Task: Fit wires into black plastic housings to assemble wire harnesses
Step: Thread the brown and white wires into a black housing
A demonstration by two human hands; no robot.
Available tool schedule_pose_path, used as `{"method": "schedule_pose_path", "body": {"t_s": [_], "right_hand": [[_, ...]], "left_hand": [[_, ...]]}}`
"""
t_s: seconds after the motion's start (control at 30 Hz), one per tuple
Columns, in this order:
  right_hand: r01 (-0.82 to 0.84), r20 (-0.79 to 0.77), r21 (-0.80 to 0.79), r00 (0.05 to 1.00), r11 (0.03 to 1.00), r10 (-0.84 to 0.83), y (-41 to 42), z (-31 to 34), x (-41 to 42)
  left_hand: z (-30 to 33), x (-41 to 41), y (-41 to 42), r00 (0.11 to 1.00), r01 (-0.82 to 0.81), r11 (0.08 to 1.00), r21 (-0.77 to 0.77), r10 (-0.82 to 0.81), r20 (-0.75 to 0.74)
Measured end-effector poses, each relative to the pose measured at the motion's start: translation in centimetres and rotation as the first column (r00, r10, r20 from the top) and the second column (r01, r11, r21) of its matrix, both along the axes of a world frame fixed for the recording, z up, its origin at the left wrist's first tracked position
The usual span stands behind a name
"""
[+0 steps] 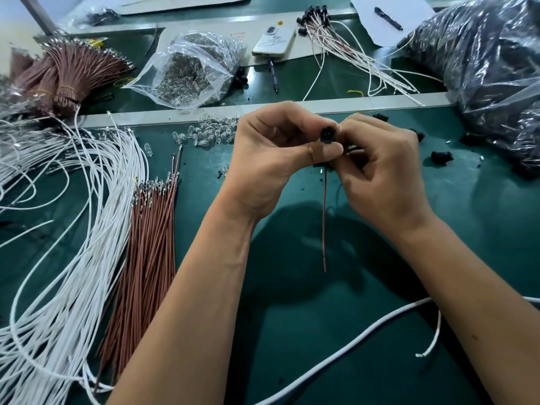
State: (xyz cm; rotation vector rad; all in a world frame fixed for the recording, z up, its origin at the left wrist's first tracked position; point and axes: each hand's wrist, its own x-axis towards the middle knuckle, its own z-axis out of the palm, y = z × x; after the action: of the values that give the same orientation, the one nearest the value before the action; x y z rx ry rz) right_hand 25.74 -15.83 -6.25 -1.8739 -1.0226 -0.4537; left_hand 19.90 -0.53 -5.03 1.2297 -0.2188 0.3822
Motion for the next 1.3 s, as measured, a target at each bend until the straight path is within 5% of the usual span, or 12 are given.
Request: {"method": "schedule_pose_path", "body": {"t_s": [0.27, 0.63, 0.73, 0.83, 1.0, 1.3], "right_hand": [[-0.012, -0.019, -0.041, 1.0, 0.999, 0.011, 0.2, -0.2, -0.1], [-0.077, -0.238, -0.171, 0.971, 0.982, 0.035, 2.0, 0.7, -0.4], [-0.25, -0.424, -0.159, 0.891, 0.955, 0.162, 4.0, 2.7, 0.4], [-0.36, -0.582, -0.14, 0.784, 0.922, 0.218, 7.2, 4.1, 1.3], [-0.239, -0.337, -0.614, 0.941, 0.752, 0.024, 13.3, 3.1, 0.9], [-0.194, -0.321, -0.654, 0.946, 0.731, -0.036, 13.1, 2.6, 1.3]], "left_hand": [[-0.2, 0.2, -0.4, 0.999, -0.047, 0.996, -0.079, 0.046, -0.017], [-0.6, 0.6, 0.6, 0.964, -0.251, 0.945, -0.21, 0.226, -0.138], [-0.1, 0.4, 2.5, 0.942, -0.328, 0.856, -0.4, 0.263, -0.21], [0.0, -0.7, 6.0, 0.967, -0.243, 0.738, -0.629, 0.231, -0.102], [0.2, -1.9, 8.2, 0.965, -0.224, 0.707, -0.671, 0.256, -0.053], [0.7, -1.3, 6.2, 0.965, -0.262, 0.804, -0.533, 0.212, -0.154]]}}
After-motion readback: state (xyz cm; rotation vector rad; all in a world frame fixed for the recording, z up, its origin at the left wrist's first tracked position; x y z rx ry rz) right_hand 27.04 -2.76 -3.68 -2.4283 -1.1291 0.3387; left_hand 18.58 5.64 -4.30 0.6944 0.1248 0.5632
